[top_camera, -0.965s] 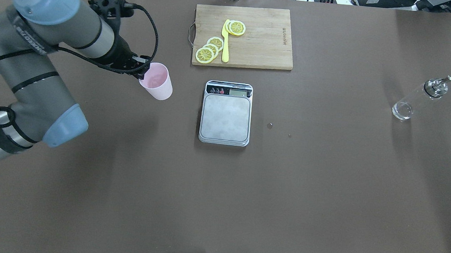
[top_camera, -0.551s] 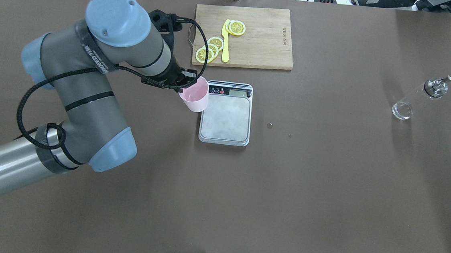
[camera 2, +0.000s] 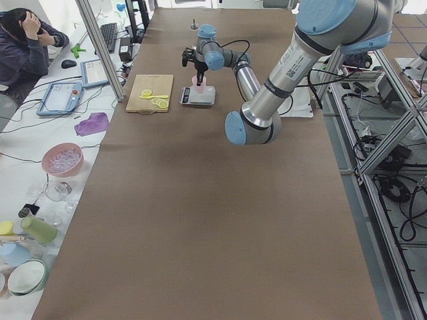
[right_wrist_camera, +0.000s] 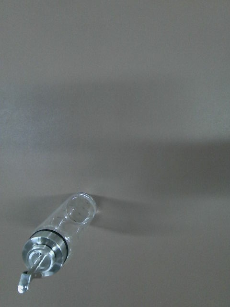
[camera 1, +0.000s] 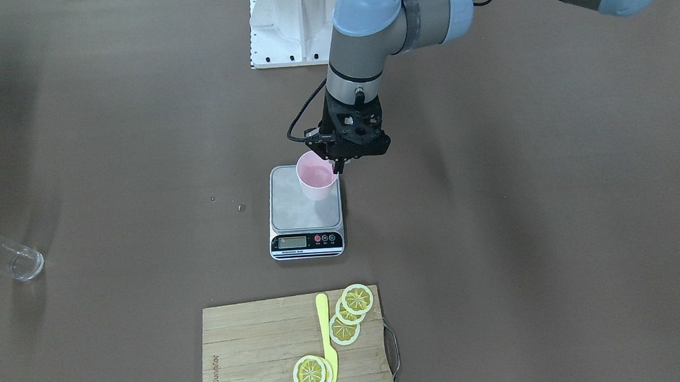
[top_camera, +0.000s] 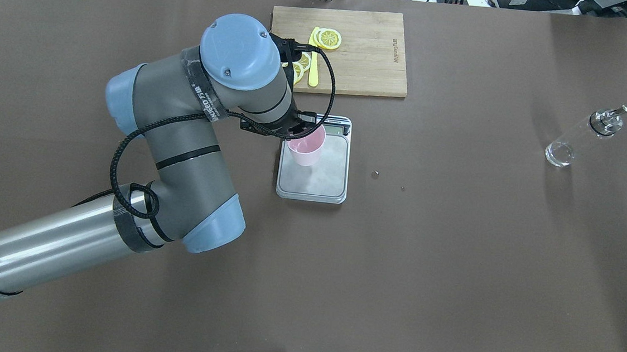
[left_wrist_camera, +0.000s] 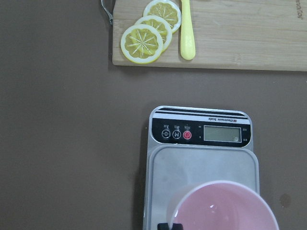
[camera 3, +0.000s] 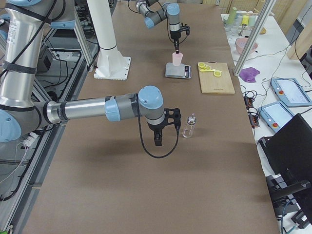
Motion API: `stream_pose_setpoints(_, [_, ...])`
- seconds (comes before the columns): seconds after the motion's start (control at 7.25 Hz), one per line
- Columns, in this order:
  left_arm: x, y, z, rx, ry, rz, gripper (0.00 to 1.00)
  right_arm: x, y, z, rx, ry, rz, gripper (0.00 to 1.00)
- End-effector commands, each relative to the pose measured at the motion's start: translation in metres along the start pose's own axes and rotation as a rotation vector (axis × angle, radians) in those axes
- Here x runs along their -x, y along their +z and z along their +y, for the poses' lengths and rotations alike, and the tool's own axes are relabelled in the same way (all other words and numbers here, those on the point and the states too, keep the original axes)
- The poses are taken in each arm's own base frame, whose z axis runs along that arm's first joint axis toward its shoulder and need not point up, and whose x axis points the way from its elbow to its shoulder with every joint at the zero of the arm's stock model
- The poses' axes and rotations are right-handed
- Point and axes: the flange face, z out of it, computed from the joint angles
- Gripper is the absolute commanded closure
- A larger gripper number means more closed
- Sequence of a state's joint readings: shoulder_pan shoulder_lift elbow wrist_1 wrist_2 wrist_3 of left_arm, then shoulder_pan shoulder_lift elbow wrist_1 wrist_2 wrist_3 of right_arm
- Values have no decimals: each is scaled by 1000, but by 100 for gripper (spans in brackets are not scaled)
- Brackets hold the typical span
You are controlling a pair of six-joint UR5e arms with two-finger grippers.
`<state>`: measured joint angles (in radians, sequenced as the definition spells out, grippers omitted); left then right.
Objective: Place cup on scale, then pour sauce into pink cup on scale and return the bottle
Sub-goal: 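Carry the pink cup over the scale and lower it onto the platform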
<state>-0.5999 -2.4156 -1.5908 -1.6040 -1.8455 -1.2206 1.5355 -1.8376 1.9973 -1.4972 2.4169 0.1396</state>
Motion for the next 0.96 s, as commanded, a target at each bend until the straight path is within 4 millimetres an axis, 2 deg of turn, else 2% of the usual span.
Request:
stream_pose_setpoints(0.0, [-6,8,-1,5,1,-11,100,0,0,1,1,1,0,0])
stream_pose_setpoints(0.83, [-13,18,-1,-10,3,-32,100,-1,1,3,3,2,-2,0])
